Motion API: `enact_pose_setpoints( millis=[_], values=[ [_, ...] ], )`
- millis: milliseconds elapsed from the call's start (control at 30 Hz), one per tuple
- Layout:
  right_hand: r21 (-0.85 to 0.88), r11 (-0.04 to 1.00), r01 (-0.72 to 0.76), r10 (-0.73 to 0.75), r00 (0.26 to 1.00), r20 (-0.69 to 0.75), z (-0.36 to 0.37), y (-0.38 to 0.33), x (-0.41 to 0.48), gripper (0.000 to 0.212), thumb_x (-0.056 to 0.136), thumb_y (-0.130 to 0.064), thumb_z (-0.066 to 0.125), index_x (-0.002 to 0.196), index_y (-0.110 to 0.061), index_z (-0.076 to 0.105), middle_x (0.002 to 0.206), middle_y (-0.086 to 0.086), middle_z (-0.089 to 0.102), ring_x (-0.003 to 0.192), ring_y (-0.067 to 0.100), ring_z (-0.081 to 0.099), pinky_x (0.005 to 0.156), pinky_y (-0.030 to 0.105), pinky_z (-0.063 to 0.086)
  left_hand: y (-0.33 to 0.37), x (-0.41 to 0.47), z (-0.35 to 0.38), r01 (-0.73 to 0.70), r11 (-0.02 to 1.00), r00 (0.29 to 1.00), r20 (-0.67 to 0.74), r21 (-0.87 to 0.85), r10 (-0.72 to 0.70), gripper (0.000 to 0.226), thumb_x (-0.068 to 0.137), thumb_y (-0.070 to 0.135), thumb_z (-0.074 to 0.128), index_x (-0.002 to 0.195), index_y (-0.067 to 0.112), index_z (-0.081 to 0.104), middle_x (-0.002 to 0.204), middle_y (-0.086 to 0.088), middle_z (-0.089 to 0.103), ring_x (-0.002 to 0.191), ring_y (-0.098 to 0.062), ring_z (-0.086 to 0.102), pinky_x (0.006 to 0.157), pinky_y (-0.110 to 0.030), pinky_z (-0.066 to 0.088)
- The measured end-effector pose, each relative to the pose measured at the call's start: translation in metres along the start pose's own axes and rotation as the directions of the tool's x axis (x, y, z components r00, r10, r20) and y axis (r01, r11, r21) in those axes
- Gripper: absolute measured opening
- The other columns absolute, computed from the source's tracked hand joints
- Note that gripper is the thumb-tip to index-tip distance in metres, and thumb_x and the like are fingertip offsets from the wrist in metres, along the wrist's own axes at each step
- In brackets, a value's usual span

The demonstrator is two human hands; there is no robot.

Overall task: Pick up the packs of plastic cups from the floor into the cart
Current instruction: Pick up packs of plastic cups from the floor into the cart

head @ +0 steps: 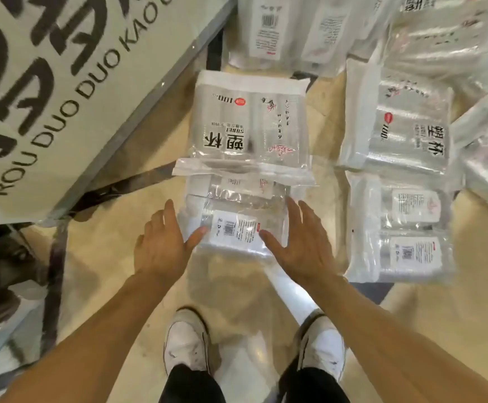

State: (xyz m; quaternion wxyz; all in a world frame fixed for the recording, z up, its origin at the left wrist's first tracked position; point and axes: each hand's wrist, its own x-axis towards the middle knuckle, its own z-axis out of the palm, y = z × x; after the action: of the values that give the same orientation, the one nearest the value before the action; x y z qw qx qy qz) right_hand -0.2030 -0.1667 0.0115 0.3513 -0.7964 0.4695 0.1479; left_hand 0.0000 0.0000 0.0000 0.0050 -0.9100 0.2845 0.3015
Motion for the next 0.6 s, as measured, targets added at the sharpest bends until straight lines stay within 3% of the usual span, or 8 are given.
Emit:
enact_pose_setpoints(
  millis=[133, 200, 300, 367, 467, 533, 600],
  values=[
    [-0.21, 0.941, 0.264, -0.268, 0.963, 0.014, 0.031, 0.014, 0.034, 0.067, 0.103, -0.06, 0.052, 0.157, -0.02, 0.046, 0.163, 0.014, 0.044, 0.15, 0.036, 0.041, 0.124, 0.046, 0.032, -0.011, 0.011, 0.048, 0.118, 0.989, 0.993, 0.011, -0.091, -0.117, 0.1, 0.098, 0.074, 0.048, 0.169, 0.012, 0.016, 0.161, -0.02, 0.041, 0.143, -0.042, 0.044, 0.107, -0.057, 0.044],
    [-0.286, 0.895, 0.342, -0.331, 0.939, 0.09, 0.039, 0.016, 0.051, 0.065, 0.106, -0.057, 0.051, 0.158, -0.018, 0.047, 0.165, 0.014, 0.041, 0.152, 0.037, 0.038, 0.125, 0.045, 0.029, -0.005, 0.004, 0.067, 0.257, 0.945, 0.963, -0.029, -0.204, -0.268, 0.108, 0.093, 0.076, 0.055, 0.167, 0.006, 0.018, 0.155, -0.024, 0.042, 0.14, -0.045, 0.044, 0.104, -0.059, 0.045],
    [-0.366, 0.843, 0.393, -0.383, 0.918, 0.103, 0.04, 0.011, 0.08, 0.077, 0.108, -0.061, 0.044, 0.169, -0.016, 0.03, 0.175, 0.015, 0.024, 0.161, 0.035, 0.023, 0.131, 0.042, 0.018, 0.014, -0.012, 0.091, 0.461, 0.738, 0.86, 0.043, -0.492, -0.508, 0.118, 0.09, 0.073, 0.064, 0.16, -0.011, 0.02, 0.154, -0.037, 0.035, 0.143, -0.054, 0.039, 0.11, -0.061, 0.04],
    [-0.381, 0.833, 0.401, -0.408, 0.911, 0.066, 0.036, 0.005, 0.096, 0.083, 0.105, -0.06, 0.051, 0.169, -0.015, 0.026, 0.172, 0.016, 0.031, 0.157, 0.038, 0.03, 0.128, 0.047, 0.025, 0.03, -0.015, 0.11, 0.478, 0.567, 0.836, 0.15, -0.671, -0.527, 0.117, 0.09, 0.071, 0.067, 0.153, -0.02, 0.03, 0.15, -0.045, 0.04, 0.138, -0.059, 0.045, 0.11, -0.059, 0.041],
    [-0.424, 0.798, 0.428, -0.448, 0.892, 0.059, 0.033, 0.001, 0.115, 0.088, 0.102, -0.062, 0.054, 0.17, -0.017, 0.021, 0.173, 0.015, 0.03, 0.157, 0.039, 0.031, 0.128, 0.052, 0.03, 0.059, -0.006, 0.12, 0.487, 0.25, 0.78, 0.287, -0.837, -0.556, 0.122, 0.081, 0.077, 0.075, 0.148, -0.019, 0.04, 0.135, -0.041, 0.058, 0.121, -0.055, 0.063, 0.095, -0.05, 0.054],
    [-0.446, 0.787, 0.427, -0.45, 0.891, 0.059, 0.029, -0.001, 0.129, 0.092, 0.101, -0.067, 0.049, 0.171, -0.017, 0.016, 0.175, 0.015, 0.026, 0.159, 0.039, 0.026, 0.129, 0.054, 0.027, 0.069, 0.004, 0.121, 0.499, 0.173, 0.745, 0.319, -0.849, -0.585, 0.11, 0.087, 0.063, 0.08, 0.147, -0.019, 0.039, 0.133, -0.04, 0.059, 0.118, -0.055, 0.063, 0.092, -0.049, 0.052],
    [-0.48, 0.761, 0.436, -0.46, 0.885, 0.074, 0.025, -0.006, 0.143, 0.097, 0.1, -0.076, 0.041, 0.172, -0.018, 0.01, 0.176, 0.017, 0.021, 0.162, 0.039, 0.021, 0.131, 0.055, 0.024, 0.067, 0.009, 0.128, 0.457, 0.153, 0.762, 0.296, -0.876, -0.576, 0.117, 0.081, 0.072, 0.078, 0.145, -0.019, 0.04, 0.13, -0.04, 0.06, 0.113, -0.054, 0.065, 0.089, -0.048, 0.054]
  ],
)
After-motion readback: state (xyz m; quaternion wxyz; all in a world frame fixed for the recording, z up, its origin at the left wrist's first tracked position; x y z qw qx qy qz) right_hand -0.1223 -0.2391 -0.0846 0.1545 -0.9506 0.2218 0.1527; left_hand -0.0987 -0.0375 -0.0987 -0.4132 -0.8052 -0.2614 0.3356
